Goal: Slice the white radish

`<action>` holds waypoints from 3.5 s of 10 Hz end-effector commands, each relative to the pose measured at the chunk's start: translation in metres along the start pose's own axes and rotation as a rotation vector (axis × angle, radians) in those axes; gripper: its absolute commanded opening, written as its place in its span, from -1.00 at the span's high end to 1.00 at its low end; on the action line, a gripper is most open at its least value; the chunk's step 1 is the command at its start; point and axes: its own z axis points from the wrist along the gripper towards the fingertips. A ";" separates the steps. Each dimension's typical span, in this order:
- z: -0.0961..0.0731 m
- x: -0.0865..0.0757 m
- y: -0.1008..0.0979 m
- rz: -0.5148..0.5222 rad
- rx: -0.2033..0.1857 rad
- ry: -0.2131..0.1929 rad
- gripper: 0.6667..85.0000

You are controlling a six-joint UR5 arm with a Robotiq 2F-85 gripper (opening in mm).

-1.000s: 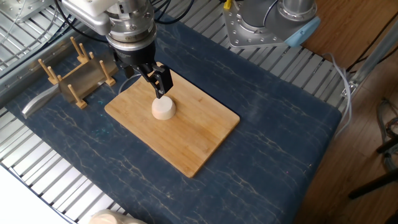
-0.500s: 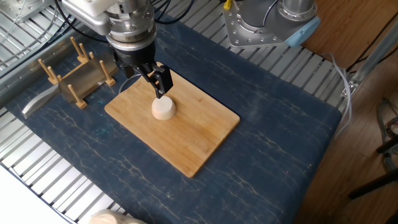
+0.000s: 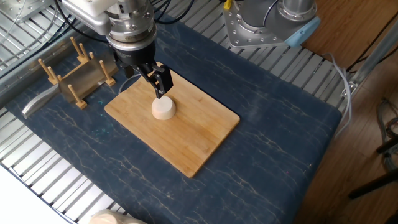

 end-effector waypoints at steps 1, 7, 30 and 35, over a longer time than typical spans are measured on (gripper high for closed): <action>-0.003 0.005 0.047 0.068 -0.170 0.024 0.99; -0.001 0.006 0.046 0.075 -0.162 0.021 0.99; 0.008 0.018 0.003 0.130 -0.072 0.011 0.99; 0.003 -0.004 -0.059 -0.057 -0.079 -0.022 0.99</action>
